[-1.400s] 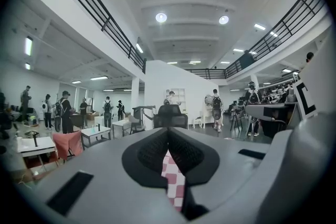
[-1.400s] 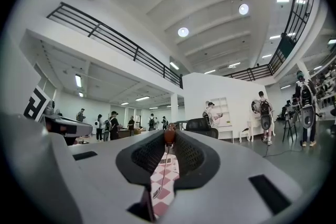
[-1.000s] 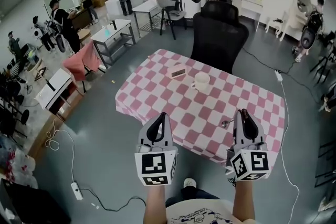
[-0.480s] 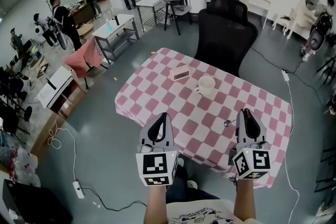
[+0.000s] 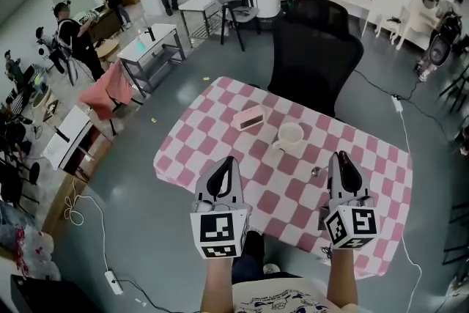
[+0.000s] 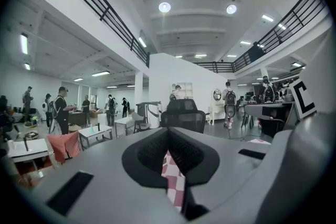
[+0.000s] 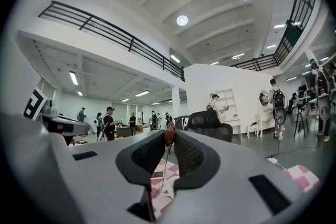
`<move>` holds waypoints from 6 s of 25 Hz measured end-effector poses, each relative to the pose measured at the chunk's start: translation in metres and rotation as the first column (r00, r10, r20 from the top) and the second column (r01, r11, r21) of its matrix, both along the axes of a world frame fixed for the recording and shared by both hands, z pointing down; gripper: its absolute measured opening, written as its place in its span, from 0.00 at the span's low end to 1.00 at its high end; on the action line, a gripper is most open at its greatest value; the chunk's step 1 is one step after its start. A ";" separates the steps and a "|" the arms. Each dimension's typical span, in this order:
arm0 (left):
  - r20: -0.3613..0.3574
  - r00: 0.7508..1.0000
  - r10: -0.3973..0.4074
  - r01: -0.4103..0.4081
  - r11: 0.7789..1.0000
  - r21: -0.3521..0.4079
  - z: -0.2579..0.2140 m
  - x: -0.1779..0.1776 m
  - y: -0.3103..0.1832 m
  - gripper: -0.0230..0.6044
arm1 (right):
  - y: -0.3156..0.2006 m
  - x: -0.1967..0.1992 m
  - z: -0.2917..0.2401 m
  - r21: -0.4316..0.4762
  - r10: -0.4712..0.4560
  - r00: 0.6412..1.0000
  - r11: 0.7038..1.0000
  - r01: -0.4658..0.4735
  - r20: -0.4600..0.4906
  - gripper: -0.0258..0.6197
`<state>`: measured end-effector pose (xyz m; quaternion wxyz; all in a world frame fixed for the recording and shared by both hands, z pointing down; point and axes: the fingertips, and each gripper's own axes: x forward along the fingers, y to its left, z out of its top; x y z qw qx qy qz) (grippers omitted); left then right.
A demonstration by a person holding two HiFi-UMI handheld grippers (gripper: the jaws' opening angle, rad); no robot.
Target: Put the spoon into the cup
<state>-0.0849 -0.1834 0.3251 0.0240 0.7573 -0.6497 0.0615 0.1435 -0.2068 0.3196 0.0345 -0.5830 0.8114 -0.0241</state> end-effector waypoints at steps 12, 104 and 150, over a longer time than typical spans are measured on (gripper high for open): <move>-0.005 0.996 0.091 -0.091 0.995 -0.026 0.006 -0.030 -0.149 0.06 | -0.127 -0.030 0.007 -0.024 0.083 0.997 0.996 -0.082 0.003 0.14; -0.044 0.967 0.250 -0.251 0.920 -0.301 0.177 0.006 -0.290 0.06 | -0.289 -0.021 0.246 -0.410 0.097 0.971 0.894 -0.181 -0.218 0.37; -0.005 0.980 0.199 -0.198 0.976 0.095 -0.024 0.008 -0.172 0.06 | -0.144 -0.012 -0.016 0.069 0.177 0.982 0.982 -0.173 -0.061 0.06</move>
